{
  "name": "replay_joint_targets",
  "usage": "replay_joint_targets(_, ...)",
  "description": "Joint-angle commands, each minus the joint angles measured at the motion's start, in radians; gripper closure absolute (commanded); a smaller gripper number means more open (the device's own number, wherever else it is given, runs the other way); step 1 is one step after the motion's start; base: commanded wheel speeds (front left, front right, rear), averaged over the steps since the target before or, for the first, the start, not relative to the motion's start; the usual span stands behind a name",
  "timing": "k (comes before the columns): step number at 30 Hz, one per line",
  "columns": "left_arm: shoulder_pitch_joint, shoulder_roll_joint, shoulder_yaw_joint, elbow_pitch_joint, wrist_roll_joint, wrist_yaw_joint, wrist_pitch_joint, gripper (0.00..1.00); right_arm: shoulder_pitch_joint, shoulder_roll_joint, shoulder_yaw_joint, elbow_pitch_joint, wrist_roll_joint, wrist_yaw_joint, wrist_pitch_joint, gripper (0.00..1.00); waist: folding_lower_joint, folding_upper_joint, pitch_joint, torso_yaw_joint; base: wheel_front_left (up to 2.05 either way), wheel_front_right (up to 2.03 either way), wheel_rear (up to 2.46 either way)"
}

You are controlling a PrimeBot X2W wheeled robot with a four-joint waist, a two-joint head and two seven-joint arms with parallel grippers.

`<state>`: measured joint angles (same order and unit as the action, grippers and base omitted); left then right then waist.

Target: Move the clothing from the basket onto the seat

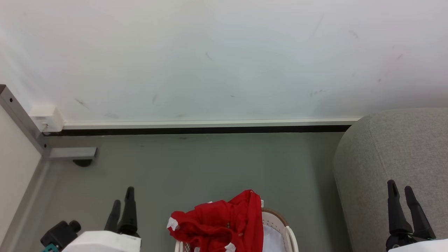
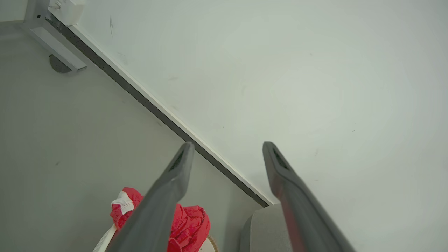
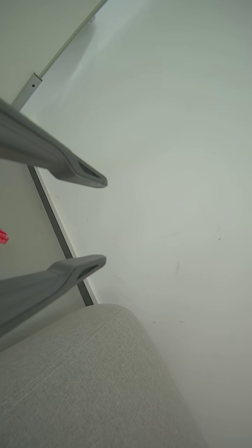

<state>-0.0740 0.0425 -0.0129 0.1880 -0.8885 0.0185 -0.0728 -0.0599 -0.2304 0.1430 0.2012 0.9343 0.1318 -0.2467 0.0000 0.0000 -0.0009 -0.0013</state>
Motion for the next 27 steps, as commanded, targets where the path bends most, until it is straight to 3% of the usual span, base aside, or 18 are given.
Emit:
replay_joint_targets(1, -0.015, 0.007, -0.004, -0.009, 0.050, 0.001, -0.012, 0.00, -0.012, -0.002, -0.015, 0.000, -0.059, -0.001, -0.003, 0.00, 0.0000, 0.0000, 0.000, 0.000, 0.00, 0.00, 0.00)
replay_joint_targets(12, -0.015, 0.008, -0.016, 0.003, 0.236, 0.000, -0.050, 0.00, -0.017, 0.025, -0.053, 0.016, -0.264, -0.001, -0.007, 0.00, 0.0000, 0.0000, -0.002, 0.000, 0.00, 0.00, 0.00)
replay_joint_targets(27, -0.012, 0.009, -0.026, 0.008, 0.421, 0.007, -0.088, 0.00, -0.018, 0.051, -0.084, 0.029, -0.458, -0.001, -0.010, 0.00, 0.0000, 0.0000, -0.004, -0.002, 0.00, 0.00, 0.00)
